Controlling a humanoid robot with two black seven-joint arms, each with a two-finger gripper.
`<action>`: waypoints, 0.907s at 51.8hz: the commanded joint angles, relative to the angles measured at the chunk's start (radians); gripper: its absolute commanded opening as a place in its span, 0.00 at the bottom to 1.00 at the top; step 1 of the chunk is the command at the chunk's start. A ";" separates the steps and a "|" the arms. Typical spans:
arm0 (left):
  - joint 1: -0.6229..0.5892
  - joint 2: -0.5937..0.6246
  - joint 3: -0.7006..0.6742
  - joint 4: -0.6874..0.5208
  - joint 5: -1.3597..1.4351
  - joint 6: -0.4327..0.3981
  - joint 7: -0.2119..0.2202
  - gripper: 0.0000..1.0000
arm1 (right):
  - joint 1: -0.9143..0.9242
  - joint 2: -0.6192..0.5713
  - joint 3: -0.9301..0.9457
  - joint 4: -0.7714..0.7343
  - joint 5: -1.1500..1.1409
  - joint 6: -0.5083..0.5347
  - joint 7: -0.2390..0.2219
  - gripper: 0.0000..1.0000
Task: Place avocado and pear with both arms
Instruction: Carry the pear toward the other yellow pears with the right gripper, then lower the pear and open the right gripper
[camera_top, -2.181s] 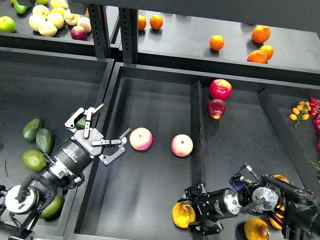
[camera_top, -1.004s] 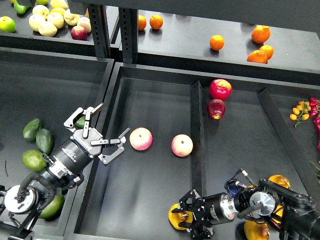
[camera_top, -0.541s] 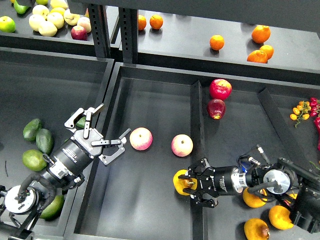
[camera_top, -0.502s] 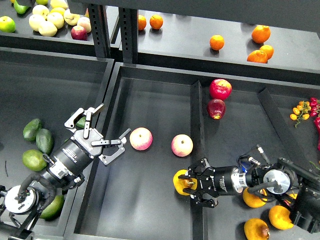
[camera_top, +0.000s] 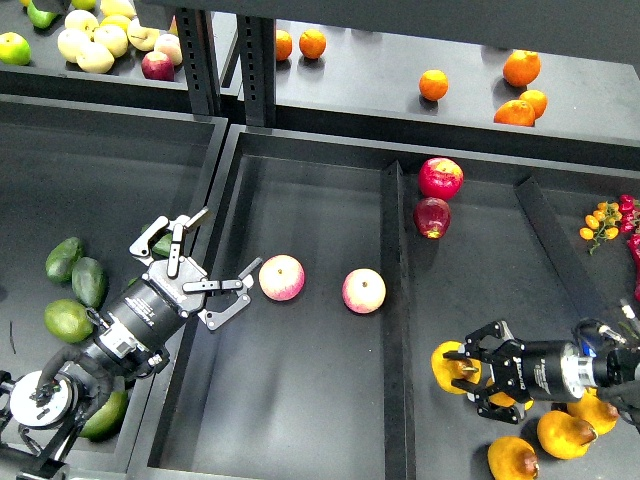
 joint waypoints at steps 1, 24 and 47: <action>0.000 0.000 0.000 0.000 -0.001 0.000 0.000 0.99 | -0.032 0.005 0.000 0.000 -0.008 0.003 0.000 0.26; 0.011 0.000 -0.001 0.000 -0.001 0.000 0.000 0.99 | -0.082 0.028 -0.001 -0.051 -0.048 0.003 0.000 0.28; 0.011 0.000 0.000 -0.001 -0.001 0.000 0.000 0.99 | -0.086 0.057 0.002 -0.072 -0.060 0.001 0.000 0.34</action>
